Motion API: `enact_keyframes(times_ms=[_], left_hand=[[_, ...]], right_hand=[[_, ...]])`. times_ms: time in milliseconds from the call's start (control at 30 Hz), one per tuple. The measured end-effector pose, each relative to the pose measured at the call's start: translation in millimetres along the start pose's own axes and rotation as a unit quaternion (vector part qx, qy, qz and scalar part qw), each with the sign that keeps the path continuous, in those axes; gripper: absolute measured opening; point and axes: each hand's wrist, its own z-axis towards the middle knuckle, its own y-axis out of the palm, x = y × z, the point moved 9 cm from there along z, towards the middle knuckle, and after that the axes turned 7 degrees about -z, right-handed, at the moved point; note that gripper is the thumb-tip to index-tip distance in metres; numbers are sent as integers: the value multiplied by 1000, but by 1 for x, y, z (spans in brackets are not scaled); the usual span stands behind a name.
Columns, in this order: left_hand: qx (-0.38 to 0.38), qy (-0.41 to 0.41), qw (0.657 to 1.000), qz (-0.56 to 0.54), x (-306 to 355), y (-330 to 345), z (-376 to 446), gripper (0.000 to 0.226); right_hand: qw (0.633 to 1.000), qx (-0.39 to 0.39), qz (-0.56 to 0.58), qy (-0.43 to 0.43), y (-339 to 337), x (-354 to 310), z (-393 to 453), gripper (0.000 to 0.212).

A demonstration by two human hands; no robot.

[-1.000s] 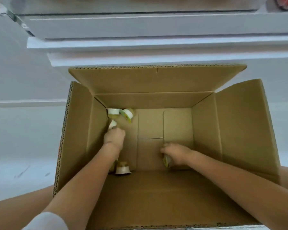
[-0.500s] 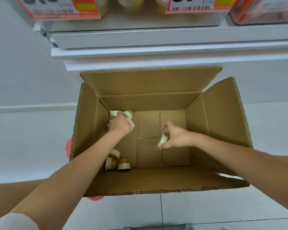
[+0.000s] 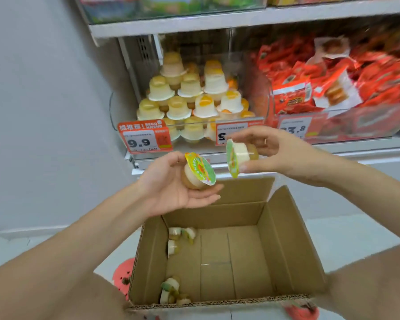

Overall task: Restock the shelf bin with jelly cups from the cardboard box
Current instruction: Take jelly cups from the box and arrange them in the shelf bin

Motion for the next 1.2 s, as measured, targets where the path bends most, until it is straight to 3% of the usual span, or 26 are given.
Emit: enact_keyframes(times_ms=[133,267,367,533,600,700,833,933,1033,1200], left_hand=[[-89,44,993,-69,4,35,-15,52],[-138,47,986,-81,9,44,-20,47],[-145,56,985,-76,14,45,-21,50],[-172,88,980,-43,21,52,-19,58],[-179,107,978,-6,23,53,-17,57],[-137,138,980,31,25,45,-12,47],[-62,152,986,-17,25,35,-10,25],[-37,147,988,-17,23,34,-10,30],[-24,135,990,-12,19,33,-10,39],[-38,115,992,-27,21,38,-10,45]], right_hand=[[987,-5,159,-26,2,-12,1,54],[959,-53,278,-15,6,-13,8,57],[969,-29,243,-31,-3,-16,13,56],[997,49,23,-60,-7,-31,13,49],[996,70,-13,-62,-1,-33,13,50],[996,69,7,-64,4,-33,13,50],[996,43,14,-74,13,-31,13,62],[996,28,-14,-83,18,-30,14,70],[996,28,-28,-80,14,-30,17,60],[995,59,53,-56,14,-30,23,45]])
